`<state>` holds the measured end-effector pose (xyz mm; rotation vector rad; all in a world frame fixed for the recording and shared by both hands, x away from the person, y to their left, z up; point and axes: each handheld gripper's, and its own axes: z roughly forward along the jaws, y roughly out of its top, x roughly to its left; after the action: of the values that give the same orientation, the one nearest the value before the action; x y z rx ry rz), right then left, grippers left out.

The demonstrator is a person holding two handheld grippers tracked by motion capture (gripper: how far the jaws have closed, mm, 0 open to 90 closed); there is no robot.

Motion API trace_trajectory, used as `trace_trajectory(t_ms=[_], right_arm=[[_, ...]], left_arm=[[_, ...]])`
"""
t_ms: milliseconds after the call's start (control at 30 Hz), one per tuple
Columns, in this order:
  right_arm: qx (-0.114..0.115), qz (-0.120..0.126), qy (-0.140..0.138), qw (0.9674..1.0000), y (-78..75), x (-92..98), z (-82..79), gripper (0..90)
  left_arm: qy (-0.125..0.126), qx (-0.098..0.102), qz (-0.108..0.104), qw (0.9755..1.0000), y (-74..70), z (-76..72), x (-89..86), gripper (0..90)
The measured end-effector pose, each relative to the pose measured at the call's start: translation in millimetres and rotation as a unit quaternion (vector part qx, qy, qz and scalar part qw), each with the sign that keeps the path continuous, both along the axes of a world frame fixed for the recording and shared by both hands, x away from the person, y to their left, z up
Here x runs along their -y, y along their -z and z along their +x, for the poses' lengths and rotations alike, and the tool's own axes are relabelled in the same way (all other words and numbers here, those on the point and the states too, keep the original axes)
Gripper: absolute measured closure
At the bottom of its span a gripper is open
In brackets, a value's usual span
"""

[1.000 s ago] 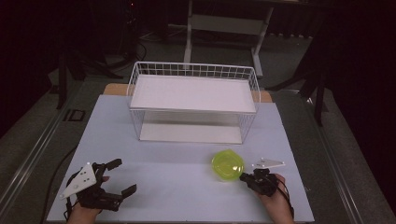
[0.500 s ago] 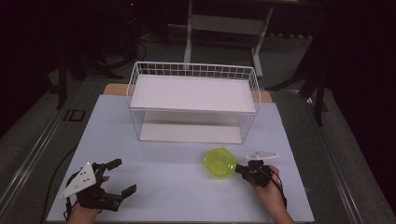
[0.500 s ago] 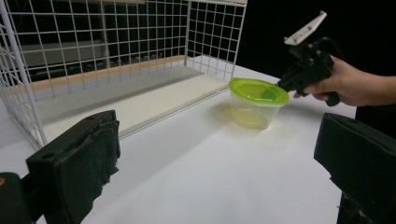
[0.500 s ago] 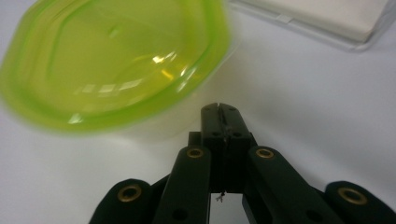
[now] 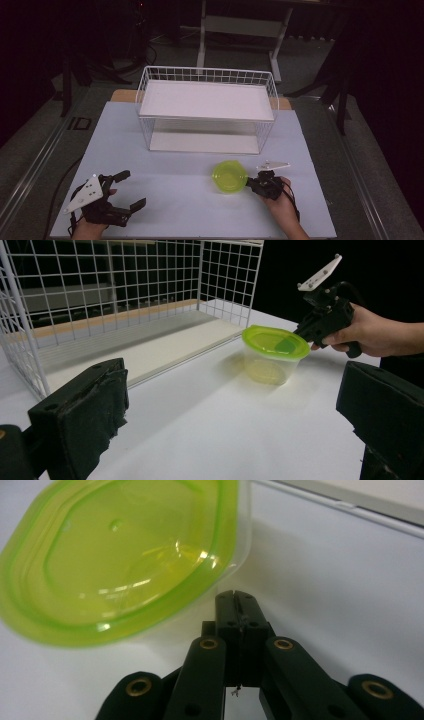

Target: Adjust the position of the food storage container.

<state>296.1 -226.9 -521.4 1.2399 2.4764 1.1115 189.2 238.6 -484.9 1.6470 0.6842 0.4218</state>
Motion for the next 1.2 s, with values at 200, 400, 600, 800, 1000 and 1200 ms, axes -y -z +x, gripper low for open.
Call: trace_trajectory(t_ms=[200,400,600,800,1000,1200], right_arm=[[-0.009,0.007,-0.029,0.9995,0.3,-19.2,-7.8,90.0],[-0.016,0.007,-0.056,0.9983,2.0,-35.3,-12.0,90.0],[-0.018,0.016,-0.042,0.9988,-2.0,-27.7,-12.4,90.0],[-0.018,0.008,-0.045,0.9988,-0.3,-29.7,-12.5,90.0],[-0.025,0.013,-0.058,0.9979,2.8,-44.0,-8.0,90.0],[-0.026,0.020,-0.069,0.9971,2.4,-58.7,-1.9,90.0]], left_arm=[[0.001,-0.002,0.003,1.0000,0.7,0.5,1.3,1.2],[0.001,-0.002,0.003,1.0000,0.6,0.2,1.3,1.2],[0.001,-0.001,0.006,1.0000,0.6,0.0,1.9,1.2],[0.003,-0.001,0.010,0.9999,0.7,0.1,3.0,1.2],[0.002,-0.001,0.010,1.0000,0.5,-0.4,2.6,1.2],[0.003,0.001,0.012,0.9999,0.3,-0.7,3.1,1.2]])
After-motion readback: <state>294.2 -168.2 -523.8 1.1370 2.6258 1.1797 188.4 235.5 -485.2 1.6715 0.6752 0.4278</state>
